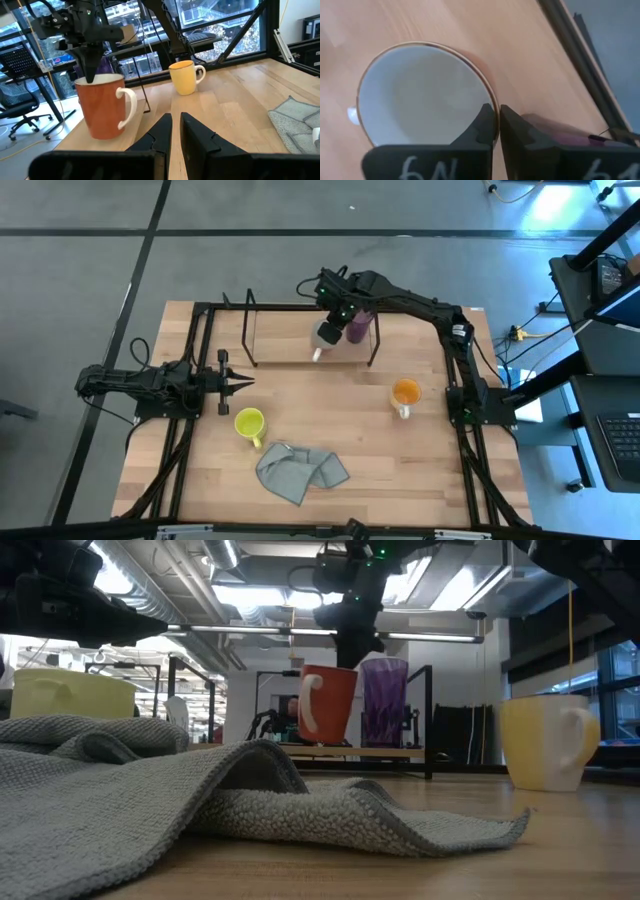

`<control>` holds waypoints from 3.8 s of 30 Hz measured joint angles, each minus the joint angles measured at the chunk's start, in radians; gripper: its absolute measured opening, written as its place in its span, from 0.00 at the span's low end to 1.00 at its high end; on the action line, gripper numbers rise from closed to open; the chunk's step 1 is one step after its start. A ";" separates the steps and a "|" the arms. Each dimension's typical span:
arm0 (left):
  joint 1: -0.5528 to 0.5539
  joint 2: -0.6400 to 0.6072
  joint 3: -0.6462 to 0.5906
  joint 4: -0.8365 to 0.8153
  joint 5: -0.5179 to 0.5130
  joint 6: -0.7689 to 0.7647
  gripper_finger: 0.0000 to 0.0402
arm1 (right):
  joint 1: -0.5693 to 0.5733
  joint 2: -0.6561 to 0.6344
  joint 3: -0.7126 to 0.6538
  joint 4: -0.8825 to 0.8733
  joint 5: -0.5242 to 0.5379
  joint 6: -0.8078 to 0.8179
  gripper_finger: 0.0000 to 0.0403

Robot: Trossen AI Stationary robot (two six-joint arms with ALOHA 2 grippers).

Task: Stack small to large cups/mugs on shelf
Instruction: Put the orange mug on the shelf

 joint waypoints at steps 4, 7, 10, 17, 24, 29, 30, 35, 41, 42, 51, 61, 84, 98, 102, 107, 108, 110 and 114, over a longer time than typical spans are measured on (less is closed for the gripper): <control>0.000 0.000 0.000 0.000 0.000 0.000 0.08 | 0.000 0.000 -0.001 0.000 -0.015 0.025 0.04; 0.000 0.000 0.000 0.000 0.000 0.000 0.08 | 0.000 0.000 -0.001 0.000 -0.016 0.027 0.04; 0.000 0.000 0.000 0.000 0.000 0.000 0.08 | 0.000 0.000 -0.001 0.001 -0.016 0.027 0.04; 0.000 0.000 0.000 0.000 0.000 0.000 0.08 | -0.001 0.000 -0.001 0.005 0.027 0.026 0.05; 0.000 0.000 0.000 0.000 0.000 0.000 0.08 | -0.001 0.000 -0.001 0.005 0.027 0.023 0.05; 0.000 0.000 0.000 0.000 0.000 0.000 0.08 | -0.002 0.002 -0.001 0.003 0.026 0.022 0.05; 0.000 0.000 0.000 0.000 0.000 0.000 0.08 | -0.003 0.003 -0.001 0.002 0.026 0.022 0.05; 0.000 0.000 0.000 0.000 0.000 0.000 0.08 | -0.003 0.014 -0.001 0.008 0.028 0.020 0.05; 0.000 0.000 0.000 0.000 0.000 0.000 0.08 | -0.004 0.022 -0.001 0.027 0.028 0.017 0.06; 0.000 0.000 0.000 0.000 0.000 0.000 0.08 | -0.004 0.023 -0.001 0.029 0.028 0.017 0.07; 0.000 0.000 0.000 0.000 0.000 0.000 0.08 | -0.004 0.024 -0.001 0.047 0.027 0.019 0.23; 0.000 0.000 0.000 0.000 0.000 0.000 0.08 | -0.004 0.024 -0.001 0.084 0.044 0.006 0.27; 0.000 0.000 0.000 0.000 0.000 0.000 0.08 | 0.071 0.019 0.163 0.137 -0.141 0.079 0.15; 0.000 0.000 0.000 0.000 0.000 0.000 0.08 | 0.224 0.049 0.162 0.107 -0.118 0.208 0.01; 0.000 0.000 0.000 0.000 0.000 0.000 0.08 | 0.235 0.087 0.161 0.094 -0.083 0.233 0.01; 0.000 0.000 0.000 0.000 0.000 0.000 0.08 | 0.246 0.127 0.160 0.091 0.001 0.215 0.01; 0.000 0.000 0.000 0.000 0.000 0.000 0.08 | 0.246 0.127 0.160 0.093 0.002 0.210 0.01; 0.000 0.000 0.000 0.000 0.000 0.000 0.08 | 0.246 0.126 0.160 0.096 0.032 0.209 0.01; 0.000 0.000 0.000 0.000 0.000 0.000 0.08 | 0.246 0.126 0.160 0.097 0.132 0.207 0.01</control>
